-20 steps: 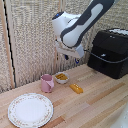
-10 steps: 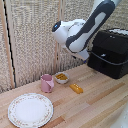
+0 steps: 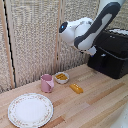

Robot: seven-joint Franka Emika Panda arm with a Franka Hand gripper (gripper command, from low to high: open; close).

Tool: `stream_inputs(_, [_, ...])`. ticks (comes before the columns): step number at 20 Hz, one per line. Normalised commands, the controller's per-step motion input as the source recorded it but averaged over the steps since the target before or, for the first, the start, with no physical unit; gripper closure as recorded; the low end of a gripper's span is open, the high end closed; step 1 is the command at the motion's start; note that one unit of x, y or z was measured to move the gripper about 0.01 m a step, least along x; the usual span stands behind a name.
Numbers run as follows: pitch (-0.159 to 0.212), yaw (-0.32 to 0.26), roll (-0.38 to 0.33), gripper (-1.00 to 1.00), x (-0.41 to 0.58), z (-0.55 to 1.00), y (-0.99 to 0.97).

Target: Carefully navigate your gripper to the air fryer's handle. Confidently seize the handle using your gripper. Gradually bring the handle toward yourself to access the air fryer.

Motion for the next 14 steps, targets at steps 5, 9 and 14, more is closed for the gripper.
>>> stream_inputs(5, [-0.080,0.091,-0.027,-1.00,-0.002,0.00,-0.74])
stream_inputs(9, [-0.048,0.067,0.000,-1.00,0.000,-0.04,-0.70])
stream_inputs(14, [-0.009,0.083,0.001,-1.00,0.000,-0.07,-0.59])
